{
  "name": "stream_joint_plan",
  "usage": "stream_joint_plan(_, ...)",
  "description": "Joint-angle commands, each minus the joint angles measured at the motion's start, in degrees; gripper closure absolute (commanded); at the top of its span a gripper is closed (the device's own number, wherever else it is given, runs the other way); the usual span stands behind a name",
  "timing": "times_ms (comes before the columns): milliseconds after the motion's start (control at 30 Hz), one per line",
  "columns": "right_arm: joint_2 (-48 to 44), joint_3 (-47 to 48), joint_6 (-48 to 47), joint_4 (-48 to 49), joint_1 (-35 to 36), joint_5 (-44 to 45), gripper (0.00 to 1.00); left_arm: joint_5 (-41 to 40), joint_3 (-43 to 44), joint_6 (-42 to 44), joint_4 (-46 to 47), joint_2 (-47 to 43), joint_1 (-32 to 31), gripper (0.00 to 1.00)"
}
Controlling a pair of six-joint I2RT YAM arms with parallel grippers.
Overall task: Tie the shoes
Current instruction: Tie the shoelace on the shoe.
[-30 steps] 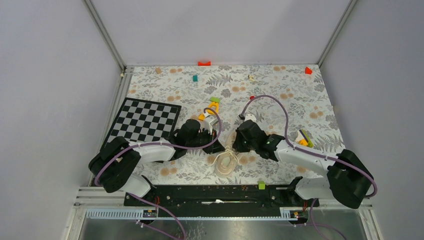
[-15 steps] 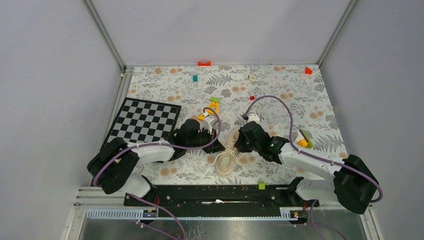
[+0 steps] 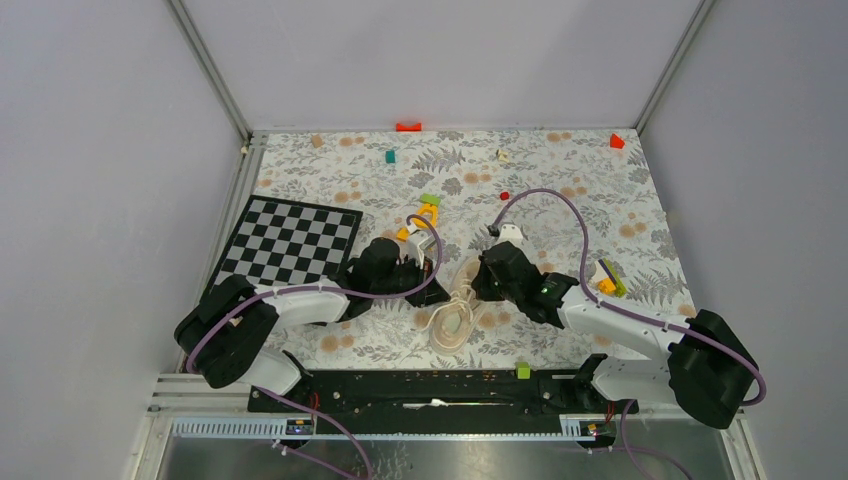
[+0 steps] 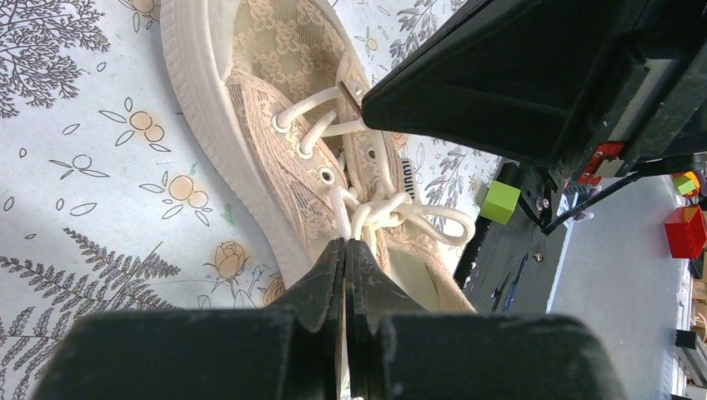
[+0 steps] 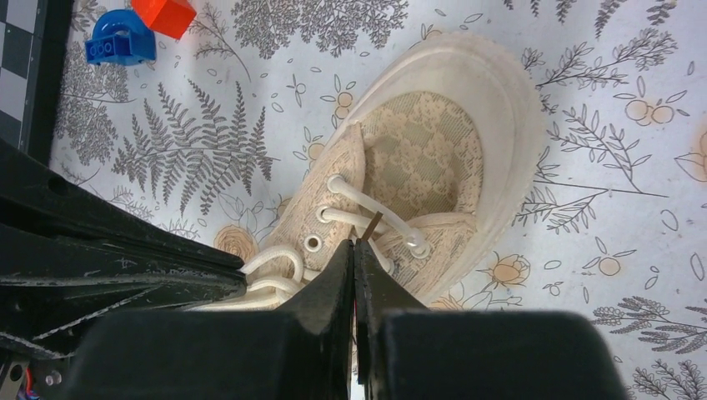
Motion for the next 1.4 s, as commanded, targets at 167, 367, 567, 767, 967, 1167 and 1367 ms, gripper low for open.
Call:
stream_joint_plan(167,0.4,3.1,-0.6,1.9,0.4,4.7,1.0,1.0,0.0,1.0,1.5,-0.9,-0.3,1.0)
stream_joint_plan(367,1.7,4.7,-2.0,1.9,0.3,6.1,1.0,1.4,0.0,1.1,1.4,-0.9,-0.3,1.0)
stream_joint_plan(567,3.4,6.1,-2.6,2.1,0.0,6.3,1.0,1.4,-0.2,1.1,1.5,-1.1,-0.2,1.0)
stream_joint_plan(767,5.1,6.5,-2.6,2.6,-0.2,6.2,1.0,1.5,-0.3,1.2,1.6,-1.3,-0.3,1.0)
stream_joint_plan(967,7.4,6.9,-2.2,3.7,-0.8,6.0,1.0,2.2,-0.4,1.2,1.6,-0.9,-0.3,1.0)
stream_joint_plan(1167,7.9,7.4,-2.0,3.7,-1.1,5.3,0.89,2.0,-0.7,1.2,1.5,-1.2,-0.3,1.0)
stream_joint_plan(1367,-1.9,4.0,-1.3,3.1,-1.0,4.5,0.43,1.2,-0.8,1.3,1.3,-1.8,-0.2,1.0)
